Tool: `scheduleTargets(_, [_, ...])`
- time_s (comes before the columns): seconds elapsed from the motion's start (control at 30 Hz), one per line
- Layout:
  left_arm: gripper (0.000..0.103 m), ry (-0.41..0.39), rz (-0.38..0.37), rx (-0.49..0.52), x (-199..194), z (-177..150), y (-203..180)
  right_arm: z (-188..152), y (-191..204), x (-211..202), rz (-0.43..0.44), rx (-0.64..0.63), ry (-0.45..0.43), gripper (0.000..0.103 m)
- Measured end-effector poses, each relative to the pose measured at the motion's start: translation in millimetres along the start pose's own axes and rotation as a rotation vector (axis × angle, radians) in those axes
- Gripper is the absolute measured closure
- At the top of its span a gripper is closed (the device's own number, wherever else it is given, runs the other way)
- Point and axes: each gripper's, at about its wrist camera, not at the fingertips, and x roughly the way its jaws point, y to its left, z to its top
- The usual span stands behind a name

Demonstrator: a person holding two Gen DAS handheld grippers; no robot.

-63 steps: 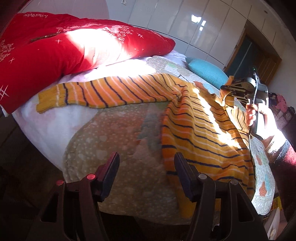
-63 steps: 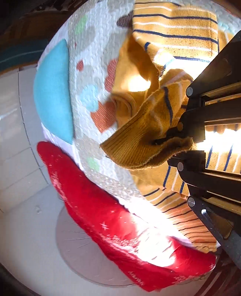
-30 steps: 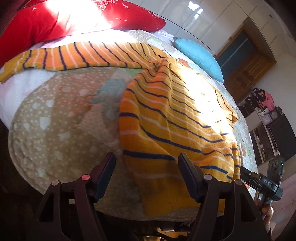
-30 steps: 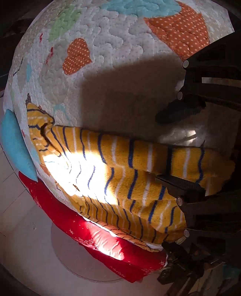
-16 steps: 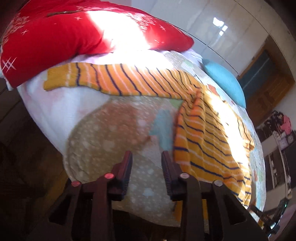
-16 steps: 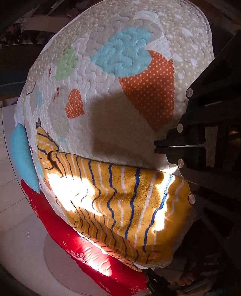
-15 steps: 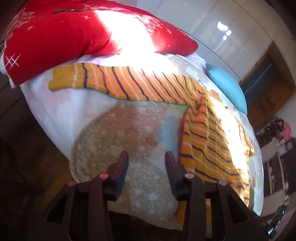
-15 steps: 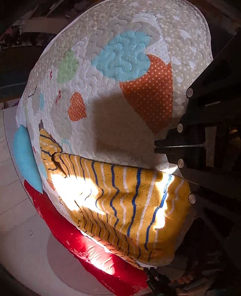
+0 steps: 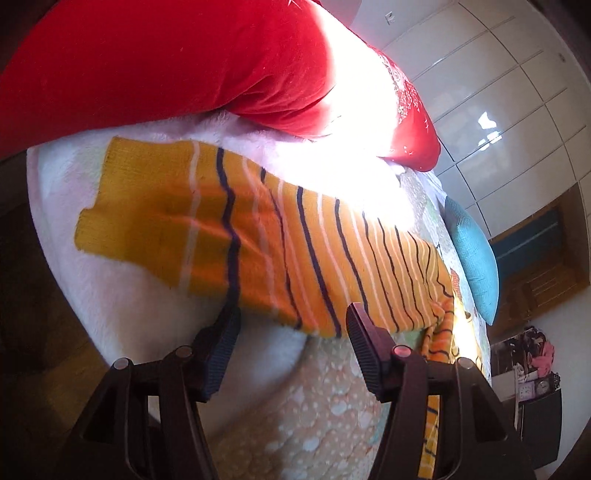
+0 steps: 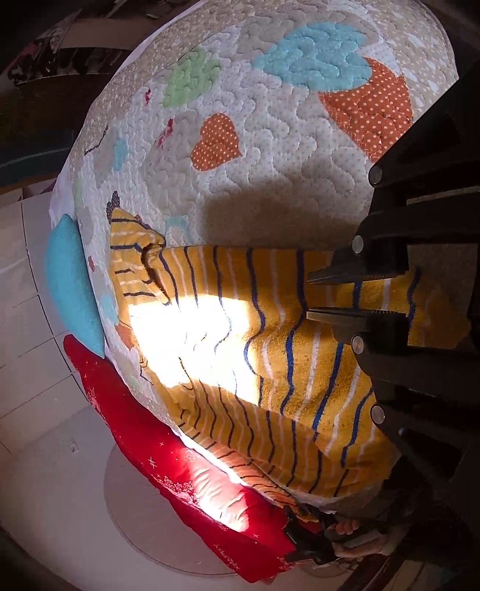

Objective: Fold small clothes

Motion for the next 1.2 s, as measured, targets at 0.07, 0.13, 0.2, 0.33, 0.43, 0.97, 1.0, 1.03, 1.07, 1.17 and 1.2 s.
scheduleTargets(0.07, [0.045, -0.025, 0.042, 0.021, 5.3, 10.6, -7.8, 3.8, 2.8, 2.6, -0.014, -0.009, -0.004, 0.089])
scheduleTargets(0.13, [0.071, -0.038, 0.104, 0.037, 10.8, 21.4, -14.7, 7.2, 3.4, 5.3, -0.023, -0.013, -0.007, 0.089])
scheduleTargets(0.2, [0.099, -0.020, 0.132, 0.051, 17.0, 32.1, -22.8, 10.2, 1.8, 7.4, -0.028, -0.011, -0.014, 0.089])
scheduleTargets(0.33, [0.099, -0.098, 0.128, 0.137, -2.9, 43.3, -69.4, 14.8, -8.2, 5.3, -0.012, 0.002, -0.048, 0.089])
scheduleTargets(0.43, [0.099, -0.119, 0.031, 0.243, -15.0, 42.8, -135.2, 16.8, -22.3, 1.7, -0.008, 0.028, -0.074, 0.089])
scheduleTargets(0.97, [0.099, 0.342, -0.292, 0.741, 142.0, -188.7, -427.8, -9.0, -119.7, -17.0, -0.041, 0.242, -0.097, 0.089])
scheduleTargets(1.0, [0.099, 0.360, -0.260, 0.788, 154.0, -204.4, -430.7, -10.3, -122.9, -16.8, -0.045, 0.248, -0.095, 0.089])
scheduleTargets(1.03, [0.098, 0.373, -0.226, 0.829, 164.7, -216.7, -432.1, -11.3, -125.8, -17.0, -0.046, 0.253, -0.094, 0.089])
scheduleTargets(1.07, [0.097, 0.384, -0.196, 0.855, 172.8, -224.1, -431.2, -11.8, -128.2, -17.5, -0.044, 0.259, -0.094, 0.089])
scheduleTargets(1.17, [0.073, 0.439, -0.242, 0.833, 169.9, -227.8, -420.2, -12.3, -132.2, -20.9, -0.042, 0.270, -0.104, 0.073])
scheduleTargets(1.2, [0.057, 0.445, -0.276, 0.818, 160.1, -224.2, -415.3, -12.1, -132.3, -22.1, -0.040, 0.270, -0.110, 0.068])
